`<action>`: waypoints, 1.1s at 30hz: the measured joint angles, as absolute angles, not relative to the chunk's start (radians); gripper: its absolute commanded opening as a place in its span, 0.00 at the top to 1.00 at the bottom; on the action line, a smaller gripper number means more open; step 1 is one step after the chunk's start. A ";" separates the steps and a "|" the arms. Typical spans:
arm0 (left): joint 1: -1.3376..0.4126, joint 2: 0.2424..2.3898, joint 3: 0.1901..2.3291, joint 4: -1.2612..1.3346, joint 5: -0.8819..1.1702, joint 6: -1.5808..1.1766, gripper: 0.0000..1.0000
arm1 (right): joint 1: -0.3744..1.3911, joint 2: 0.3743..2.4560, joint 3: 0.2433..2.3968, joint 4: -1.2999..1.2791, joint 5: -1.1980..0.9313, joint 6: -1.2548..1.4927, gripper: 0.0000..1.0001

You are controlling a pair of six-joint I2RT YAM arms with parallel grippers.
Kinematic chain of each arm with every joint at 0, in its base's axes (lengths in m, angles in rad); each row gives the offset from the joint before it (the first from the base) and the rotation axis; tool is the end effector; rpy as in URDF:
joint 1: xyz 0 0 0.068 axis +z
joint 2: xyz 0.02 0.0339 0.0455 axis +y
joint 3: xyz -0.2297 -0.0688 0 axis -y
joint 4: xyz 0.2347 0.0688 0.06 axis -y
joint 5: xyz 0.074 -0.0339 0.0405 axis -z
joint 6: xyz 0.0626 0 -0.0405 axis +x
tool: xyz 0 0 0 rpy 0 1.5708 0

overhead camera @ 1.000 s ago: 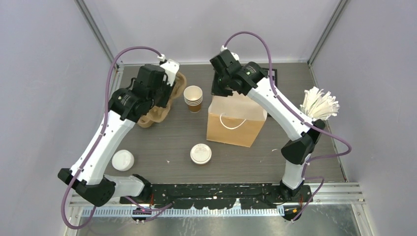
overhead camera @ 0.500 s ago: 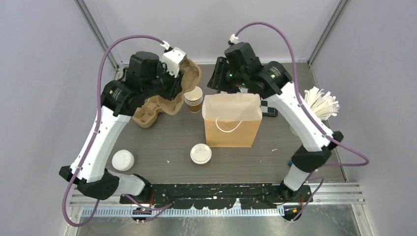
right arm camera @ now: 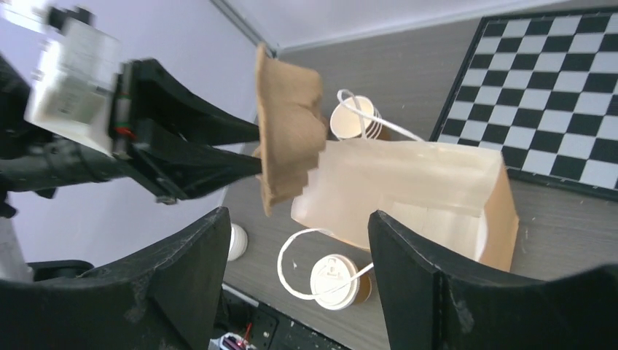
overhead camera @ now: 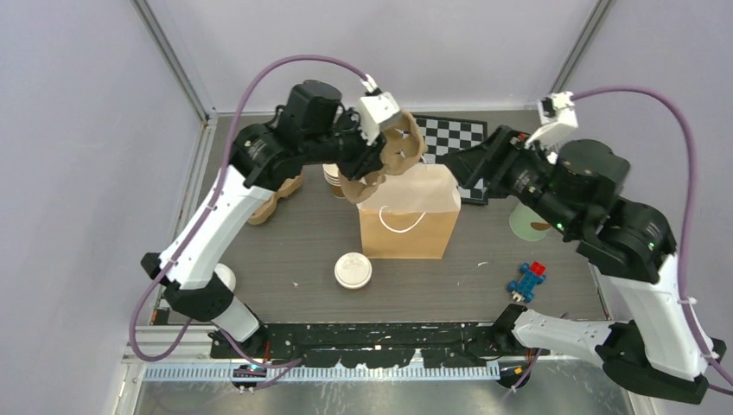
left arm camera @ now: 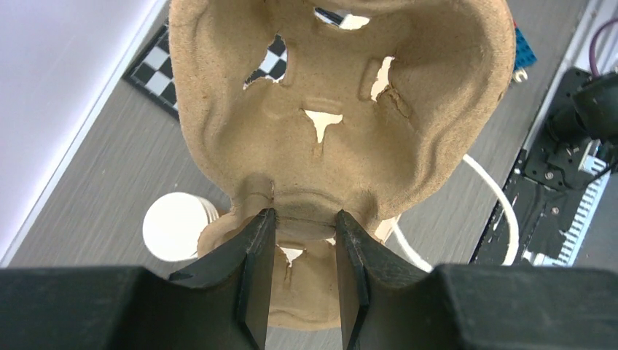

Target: Pack the takeout coffee

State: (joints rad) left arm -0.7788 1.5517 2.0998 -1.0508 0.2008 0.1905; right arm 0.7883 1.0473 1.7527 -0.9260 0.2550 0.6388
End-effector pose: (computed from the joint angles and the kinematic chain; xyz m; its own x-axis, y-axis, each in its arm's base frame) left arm 0.2071 -0.2219 0.4515 -0.1828 0.4411 -0.8786 0.8629 0.5002 0.0716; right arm 0.1355 0.1139 0.4808 -0.4295 0.3863 -0.8163 -0.3196 0.7804 0.5375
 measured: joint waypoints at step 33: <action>-0.916 1.812 2.319 -1.210 0.181 0.383 0.72 | 0.788 0.990 1.662 -1.046 0.498 0.683 0.29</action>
